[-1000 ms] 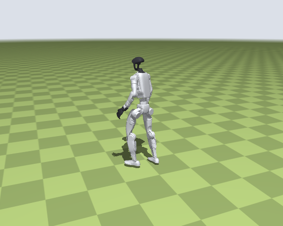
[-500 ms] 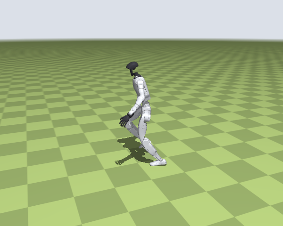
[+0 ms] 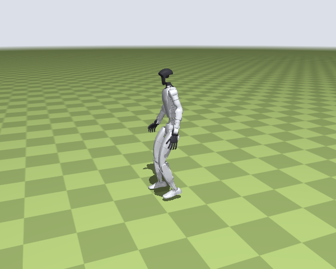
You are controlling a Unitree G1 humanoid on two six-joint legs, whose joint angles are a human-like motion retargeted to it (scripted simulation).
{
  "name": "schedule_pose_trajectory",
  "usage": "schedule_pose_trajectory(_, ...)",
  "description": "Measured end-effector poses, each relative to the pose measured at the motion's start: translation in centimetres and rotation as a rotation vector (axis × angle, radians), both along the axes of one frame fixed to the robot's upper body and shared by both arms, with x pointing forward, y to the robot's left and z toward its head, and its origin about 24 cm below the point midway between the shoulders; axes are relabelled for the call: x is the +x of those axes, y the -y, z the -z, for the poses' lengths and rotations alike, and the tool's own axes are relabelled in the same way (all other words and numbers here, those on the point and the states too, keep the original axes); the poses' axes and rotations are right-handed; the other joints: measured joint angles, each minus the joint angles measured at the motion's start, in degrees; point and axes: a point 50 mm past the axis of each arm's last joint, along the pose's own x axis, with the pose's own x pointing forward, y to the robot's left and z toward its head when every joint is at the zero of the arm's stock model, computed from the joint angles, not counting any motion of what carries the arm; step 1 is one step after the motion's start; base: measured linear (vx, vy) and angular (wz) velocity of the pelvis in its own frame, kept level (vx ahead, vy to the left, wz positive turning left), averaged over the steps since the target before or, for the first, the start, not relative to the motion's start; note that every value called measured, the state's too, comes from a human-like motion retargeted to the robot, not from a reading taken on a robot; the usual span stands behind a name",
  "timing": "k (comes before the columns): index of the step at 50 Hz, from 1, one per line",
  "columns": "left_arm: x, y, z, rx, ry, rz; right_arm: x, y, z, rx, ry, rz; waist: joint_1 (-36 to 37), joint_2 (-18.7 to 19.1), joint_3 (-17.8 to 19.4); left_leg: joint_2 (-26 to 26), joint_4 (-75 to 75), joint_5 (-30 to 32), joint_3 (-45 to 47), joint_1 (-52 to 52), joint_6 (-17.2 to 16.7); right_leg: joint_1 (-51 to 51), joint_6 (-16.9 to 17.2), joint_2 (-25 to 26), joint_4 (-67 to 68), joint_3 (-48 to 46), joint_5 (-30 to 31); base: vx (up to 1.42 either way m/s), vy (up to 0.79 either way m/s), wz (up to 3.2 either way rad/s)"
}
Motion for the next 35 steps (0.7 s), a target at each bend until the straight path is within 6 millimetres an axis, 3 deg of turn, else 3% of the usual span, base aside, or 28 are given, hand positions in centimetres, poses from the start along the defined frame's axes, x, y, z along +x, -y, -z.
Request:
schedule_pose_trajectory(3, -6.7, -1.4, 0.6, 0.018, -0.169, -0.024, 4.8, -3.4, -1.5, 0.154, 0.208, -0.19, 8.5, 0.82, 0.2, -1.49, -27.46, 8.49, 4.95, 0.35, -2.44, 5.43, 2.7, 1.81, -7.62, 1.41, 2.7, 0.31, -0.2, -0.8)
schedule_pose_trajectory(6, -13.5, -3.4, -0.1, 0.054, -0.318, -0.173, 9.5, -6.4, -4.6, 0.027, 0.279, -0.517, 15.28, 1.97, 0.84, -0.9, -44.95, 11.42, 6.57, -1.62, -4.39, 10.49, 4.07, 3.77, -12.29, 3.02, 2.86, 0.31, -0.14, -0.92)
schedule_pose_trajectory(8, -17.5, -4.4, -0.9, 0.096, -0.414, -0.313, 12.5, -8.2, -7.1, -0.127, 0.319, -0.709, 18.35, 2.08, 1.83, -0.19, -48.17, 10.29, 7.65, -5.27, -5.32, 13.38, 4.3, 3.86, -13.95, 4.14, 2.24, 0.25, -0.1, -0.75)
schedule_pose_trajectory(10, -20.2, -4.9, -1.6, 0.149, -0.495, -0.448, 15.3, -9.9, -9.3, -0.252, 0.368, -0.828, 20.56, 1.94, 3.2, 0.71, -48.25, 10.0, 9.93, -9.1, -5.81, 15.41, 4.26, 3.44, -14.75, 4.94, 1.59, 0.18, -0.09, -0.5)
schedule_pose_trajectory(13, -21.3, -5.2, -2.1, 0.218, -0.554, -0.545, 18.2, -11.5, -11.0, -0.327, 0.389, -0.89, 23.65, 2.11, 4.77, 3.57, -46.53, 12.39, 16.15, -12.82, -4.61, 16.28, 4.55, 4.1, -13.78, 5.2, 1.02, 0.13, -0.12, -0.29)
schedule_pose_trajectory(18, -16.8, -4.7, -0.7, 0.167, -0.378, -0.568, 20.4, -13.3, -11.9, -0.442, 0.282, -1.046, 30.05, -0.31, 7.94, 4.75, -47.35, 17.48, 20.41, -11.32, -6.16, 17.76, 4.19, 1.3, -14.87, 8.15, 1.27, 0.1, -0.01, -0.54)
schedule_pose_trajectory(22, -13.3, -3.4, -0.2, 0.072, -0.26, -0.309, 20.3, -15.4, -11.8, -0.376, 0.249, -1.188, 32.25, -2.92, 6.33, 7.86, -38.47, 14.08, 18.49, -12.66, -5.41, 15.22, 4.44, 0.99, -11.84, 9.05, -0.02, 0.1, 0.01, -0.32)
schedule_pose_trajectory(26, -9.1, -1.0, 0.4, 0.022, -0.176, -0.07, 19.6, -16.2, -11.3, -0.282, 0.268, -1.193, 29.61, -4.6, 5.16, 6.96, -41.31, 15.97, 18.3, -6.11, -5.73, 15.24, 3.32, -0.57, -12.65, 7.98, -0.83, 0.06, 0.13, 0.38)
schedule_pose_trajectory(31, -3.5, -0.6, -0.1, 0.102, -0.053, 0.206, 16.5, -15.0, -7.5, -0.085, 0.298, -0.961, 23.68, -7.01, 2.62, 9.05, -34.83, 13.0, 20.5, -0.25, -4.44, 14.42, 2.86, -1.54, -11.59, 2.36, -2.62, 0.07, 0.12, 1.1)
schedule_pose_trajectory(33, -2.0, -0.9, -0.7, 0.138, 0.009, 0.216, 14.2, -13.9, -4.9, -0.017, 0.241, -0.847, 21.7, -7.97, 0.88, 9.8, -32.71, 11.81, 22.64, 2.73, -3.95, 14.13, 2.87, -2.53, -11.92, -0.02, -2.72, 0.08, 0.16, 1.32)
schedule_pose_trajectory(35, 0.9, -2.3, -1.8, 0.184, 0.108, 0.157, 11.1, -12.5, -2.0, 0.058, 0.163, -0.688, 19.57, -9.4, -0.23, 10.84, -28.87, 9.08, 24.88, 4.3, -3.54, 13.89, 2.84, -3.79, -11.4, -4.46, -3.46, 0.09, 0.19, 1.87)
